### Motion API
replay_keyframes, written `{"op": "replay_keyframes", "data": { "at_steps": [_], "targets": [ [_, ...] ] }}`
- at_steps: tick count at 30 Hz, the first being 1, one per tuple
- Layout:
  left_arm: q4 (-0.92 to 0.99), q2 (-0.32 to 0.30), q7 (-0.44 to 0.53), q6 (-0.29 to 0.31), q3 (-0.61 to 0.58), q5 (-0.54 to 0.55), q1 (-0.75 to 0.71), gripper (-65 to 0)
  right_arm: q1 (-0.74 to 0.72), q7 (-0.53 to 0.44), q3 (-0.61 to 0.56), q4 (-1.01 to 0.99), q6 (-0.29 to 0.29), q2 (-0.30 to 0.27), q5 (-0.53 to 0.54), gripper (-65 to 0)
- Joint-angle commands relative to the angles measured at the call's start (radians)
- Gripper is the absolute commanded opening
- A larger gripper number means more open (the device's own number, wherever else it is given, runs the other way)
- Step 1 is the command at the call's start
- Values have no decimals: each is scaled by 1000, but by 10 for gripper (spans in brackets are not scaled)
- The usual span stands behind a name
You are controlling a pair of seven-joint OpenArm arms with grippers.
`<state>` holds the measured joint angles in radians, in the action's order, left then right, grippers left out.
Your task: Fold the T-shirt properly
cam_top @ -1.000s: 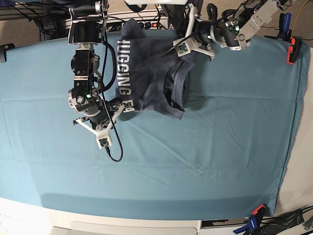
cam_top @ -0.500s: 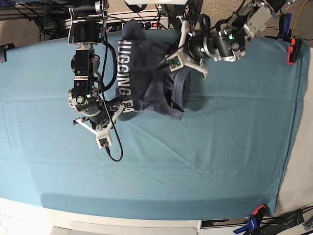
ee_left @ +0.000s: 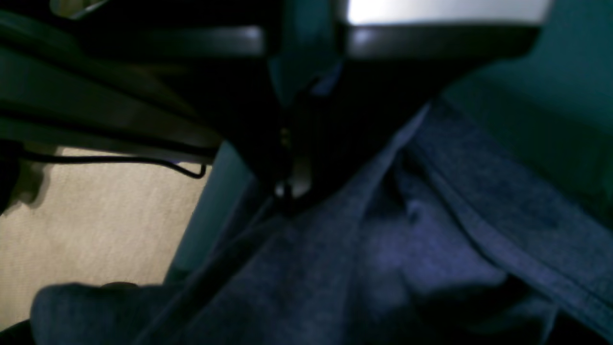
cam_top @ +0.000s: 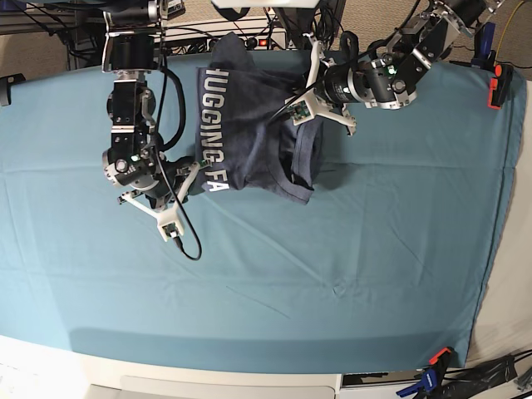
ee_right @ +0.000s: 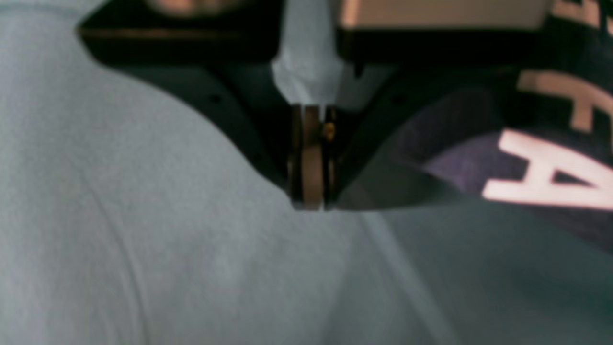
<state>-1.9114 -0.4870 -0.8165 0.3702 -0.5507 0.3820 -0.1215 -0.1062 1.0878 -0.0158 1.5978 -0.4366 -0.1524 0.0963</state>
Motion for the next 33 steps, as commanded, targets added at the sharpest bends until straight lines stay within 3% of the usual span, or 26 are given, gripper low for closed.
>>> {"op": "replay_keyframes", "data": {
  "at_steps": [1,5,17,23,29,33],
  "targets": [
    [-10,-4,3,-7,4,-35,9,-650,-21,-9,2,16,-6,-14,13,-650],
    [-10,-4,6,-34,4,-96,17,-650,-21,7,2,16,-55,-29,68,-650],
    [69,-3,33,-51,4,-94,186,-650,-21,100,2,16,-130,-27,227,-650],
    [168,-3,64,-64,4,-93,313,-650,-21,178,2,16,-174,-27,367,-650],
    [256,5,93,-68,4,-90,425,-650,-4,198,1,16,-181,-24,446,-650],
    [296,36,103,-87,4,-67,483,-650,22,201,-59,16,-185,-22,468,-650]
  ]
}}
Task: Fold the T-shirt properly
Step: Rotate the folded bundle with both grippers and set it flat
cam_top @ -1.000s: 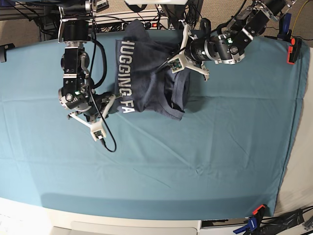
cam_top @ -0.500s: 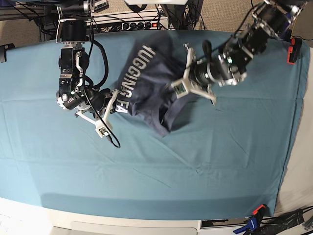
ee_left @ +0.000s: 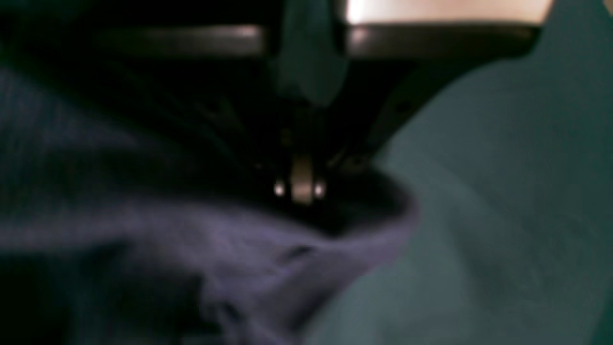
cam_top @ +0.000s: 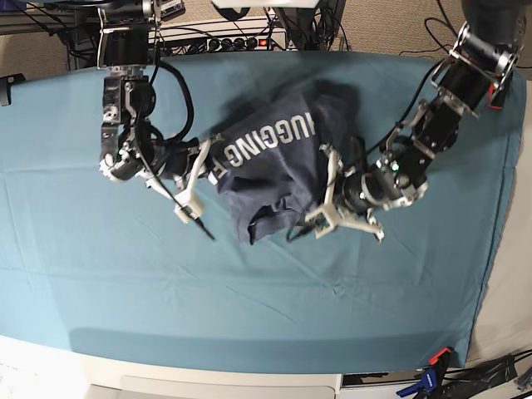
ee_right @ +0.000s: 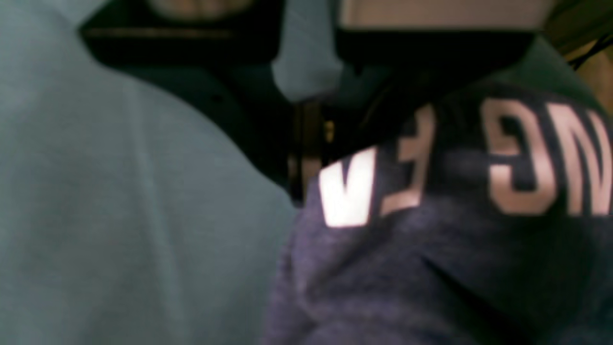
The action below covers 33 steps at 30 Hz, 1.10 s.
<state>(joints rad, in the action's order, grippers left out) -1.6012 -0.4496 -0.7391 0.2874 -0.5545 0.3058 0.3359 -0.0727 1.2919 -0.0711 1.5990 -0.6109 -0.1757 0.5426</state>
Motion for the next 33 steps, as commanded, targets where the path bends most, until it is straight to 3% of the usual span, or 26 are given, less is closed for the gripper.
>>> {"op": "replay_keyframes", "data": {
  "at_steps": [1,9,13,18,23,28,33],
  "targets": [
    [-2,12,27,-3,8,12,37,-650,-8,-2,-33,15,-10,1,22,-650],
    [86,125,33,-2,8,7,74,-650,-5,-13,-316,15,-9,2,-23,-650],
    [89,113,29,-3,8,-31,79,-650,-5,-12,-388,15,3,1,-96,-650],
    [89,58,30,-3,10,-42,81,-650,-5,-12,-392,15,5,1,-99,-650],
    [87,21,8,-45,65,-40,106,-650,-5,-13,-392,15,5,1,-107,-650],
    [87,20,-39,0,257,107,157,-650,-5,-47,-367,15,53,1,-209,-650],
    [87,20,-143,99,447,378,179,-650,-5,-96,-246,15,114,1,-260,-650]
  ]
}}
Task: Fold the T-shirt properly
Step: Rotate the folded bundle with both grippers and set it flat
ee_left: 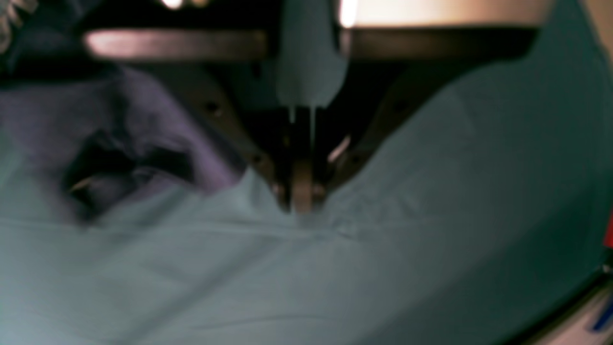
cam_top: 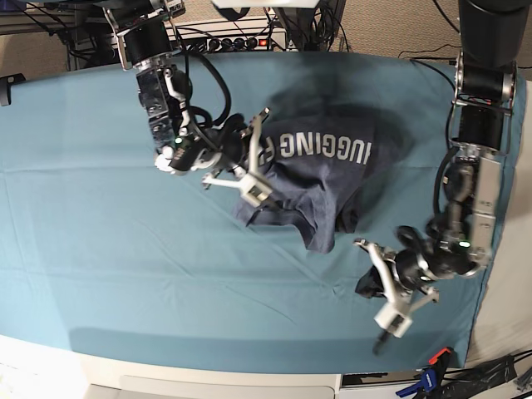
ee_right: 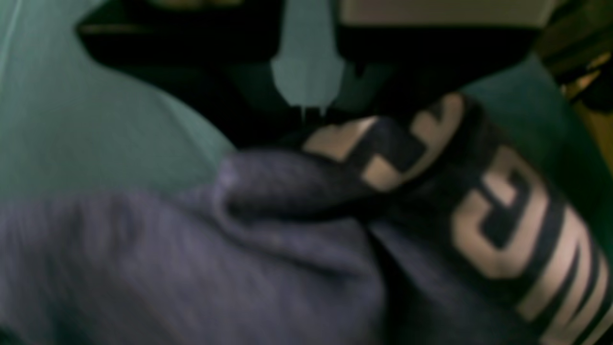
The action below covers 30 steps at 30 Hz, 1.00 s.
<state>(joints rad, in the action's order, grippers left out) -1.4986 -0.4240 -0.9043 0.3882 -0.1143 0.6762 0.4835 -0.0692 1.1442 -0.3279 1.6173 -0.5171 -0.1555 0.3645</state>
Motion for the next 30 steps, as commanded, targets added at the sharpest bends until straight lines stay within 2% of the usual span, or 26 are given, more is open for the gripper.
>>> {"op": "replay_keyframes", "data": {
  "at_steps": [1,5,10,14,22,25,30],
  "targets": [
    [-15,-5,1,18,28,48,27,-650,-8,42,43,-3,31,-19,-82,-650],
    [-15,-2,-16,53,43,109,-19,-650,-9,-2,164,-3,65,-19,-71,-650],
    [-15,37,-16,63,43,140,-104,-650,-9,-27,254,-2,65,-18,13,-650],
    [-15,87,-16,82,43,142,-161,-650,-11,-55,283,-2,66,-18,13,-650],
    [-15,173,-23,82,43,147,-209,-650,-47,-76,304,-2,66,-19,13,-650],
    [-15,184,-19,87,43,137,-209,-650,-60,-80,304,-2,66,-19,13,-650],
    [-15,182,8,89,43,41,-225,-650,-76,-82,304,-2,66,-19,13,-650]
  ]
}}
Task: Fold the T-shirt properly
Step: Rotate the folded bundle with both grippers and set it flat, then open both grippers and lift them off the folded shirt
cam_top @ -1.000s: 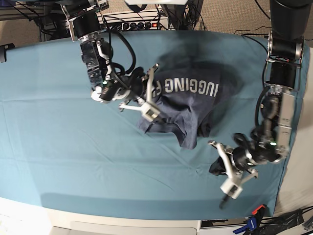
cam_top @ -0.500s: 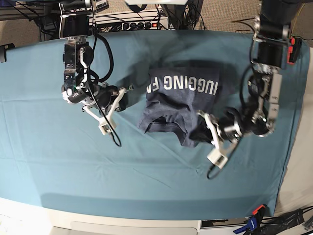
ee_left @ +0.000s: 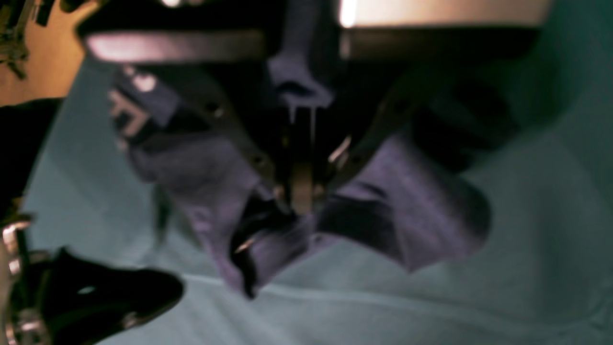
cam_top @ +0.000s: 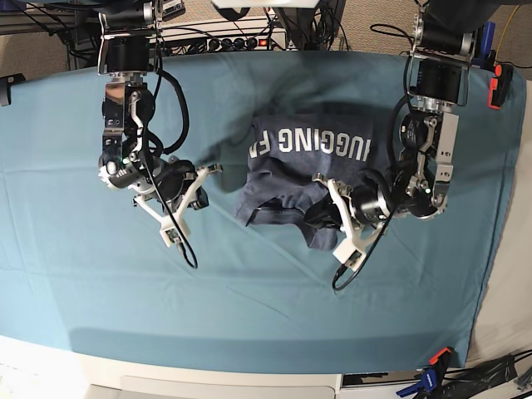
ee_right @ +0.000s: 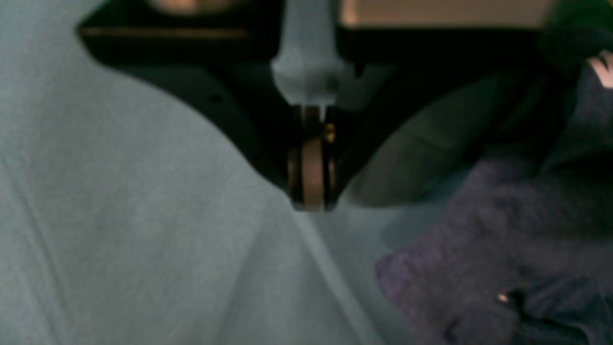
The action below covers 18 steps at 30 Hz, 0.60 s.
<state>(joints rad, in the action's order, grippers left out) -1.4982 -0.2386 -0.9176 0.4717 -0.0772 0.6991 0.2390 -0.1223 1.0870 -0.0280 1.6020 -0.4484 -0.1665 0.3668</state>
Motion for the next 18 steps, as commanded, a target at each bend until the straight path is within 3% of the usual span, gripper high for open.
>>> {"op": "replay_keyframes", "data": {
  "at_steps": [1,12,15,18],
  "targets": [
    [-15,-5,34,5,6,2,11,-650,-25,-24,4,14,-3,-8,11,-650],
    [-13,-41,167,-11,6,-197,-29,-650,-27,-26,4,14,-3,-8,10,-650],
    [-13,-59,226,-70,6,-304,-29,-650,-27,-27,4,14,-3,-8,11,-650],
    [-13,-75,259,-166,6,-419,-29,-650,-28,-35,4,14,-3,-8,11,-650]
  ]
}}
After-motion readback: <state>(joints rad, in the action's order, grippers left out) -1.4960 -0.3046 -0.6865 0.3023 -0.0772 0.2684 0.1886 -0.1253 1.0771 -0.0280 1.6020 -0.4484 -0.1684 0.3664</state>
